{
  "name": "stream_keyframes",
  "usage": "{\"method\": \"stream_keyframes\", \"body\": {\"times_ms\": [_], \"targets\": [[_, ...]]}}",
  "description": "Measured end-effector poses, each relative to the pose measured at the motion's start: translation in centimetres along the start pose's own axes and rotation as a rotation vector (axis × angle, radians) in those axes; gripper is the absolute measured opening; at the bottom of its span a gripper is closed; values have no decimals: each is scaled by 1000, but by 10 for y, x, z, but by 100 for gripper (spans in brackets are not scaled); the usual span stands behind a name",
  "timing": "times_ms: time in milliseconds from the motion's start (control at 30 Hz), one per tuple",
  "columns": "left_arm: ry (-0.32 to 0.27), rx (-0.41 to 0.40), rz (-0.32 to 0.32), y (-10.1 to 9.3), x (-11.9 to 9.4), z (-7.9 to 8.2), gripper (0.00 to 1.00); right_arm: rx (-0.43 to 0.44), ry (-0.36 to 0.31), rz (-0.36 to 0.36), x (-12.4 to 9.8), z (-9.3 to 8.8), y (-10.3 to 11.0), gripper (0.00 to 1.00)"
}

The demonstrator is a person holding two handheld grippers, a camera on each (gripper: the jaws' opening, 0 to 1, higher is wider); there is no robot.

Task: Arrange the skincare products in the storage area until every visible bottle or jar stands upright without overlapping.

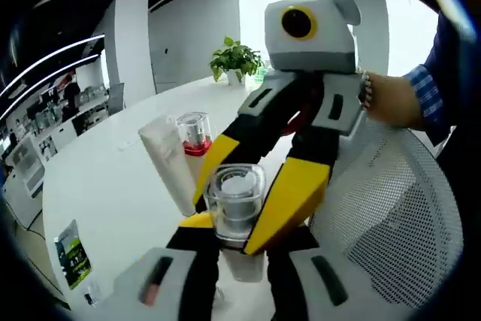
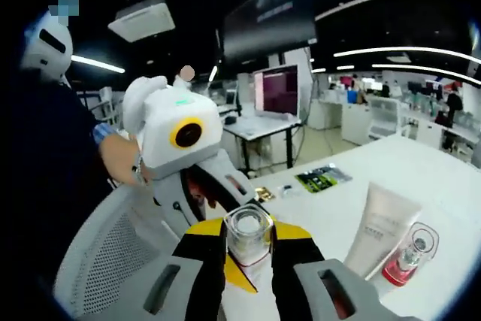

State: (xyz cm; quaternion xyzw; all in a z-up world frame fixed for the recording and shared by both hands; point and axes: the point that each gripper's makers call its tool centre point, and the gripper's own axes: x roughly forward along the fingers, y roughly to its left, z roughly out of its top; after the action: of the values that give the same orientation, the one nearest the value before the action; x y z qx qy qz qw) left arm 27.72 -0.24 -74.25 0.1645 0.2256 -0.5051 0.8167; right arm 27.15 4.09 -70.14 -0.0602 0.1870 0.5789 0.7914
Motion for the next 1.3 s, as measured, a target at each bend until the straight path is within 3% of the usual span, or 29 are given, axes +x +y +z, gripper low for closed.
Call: {"method": "stream_keyframes", "body": {"times_ms": [333, 467, 600, 800, 1033, 1300], "targets": [[43, 19, 15, 0, 6, -9, 19, 22, 44, -35, 1, -11, -3, 17], [53, -39, 7, 2, 7, -12, 19, 21, 49, -48, 1, -13, -5, 17], [57, -83, 35, 10, 4, -15, 22, 11, 49, -57, 2, -13, -8, 16], [68, -148, 93, 23, 1, -20, 37, 34, 53, -82, 1, -15, -14, 16], [104, -154, 139, 31, -1, -27, 37, 76, 79, -156, -3, -21, -30, 17], [115, -157, 161, 36, -2, -29, 36, 78, 79, -182, -5, -21, -36, 17]]}}
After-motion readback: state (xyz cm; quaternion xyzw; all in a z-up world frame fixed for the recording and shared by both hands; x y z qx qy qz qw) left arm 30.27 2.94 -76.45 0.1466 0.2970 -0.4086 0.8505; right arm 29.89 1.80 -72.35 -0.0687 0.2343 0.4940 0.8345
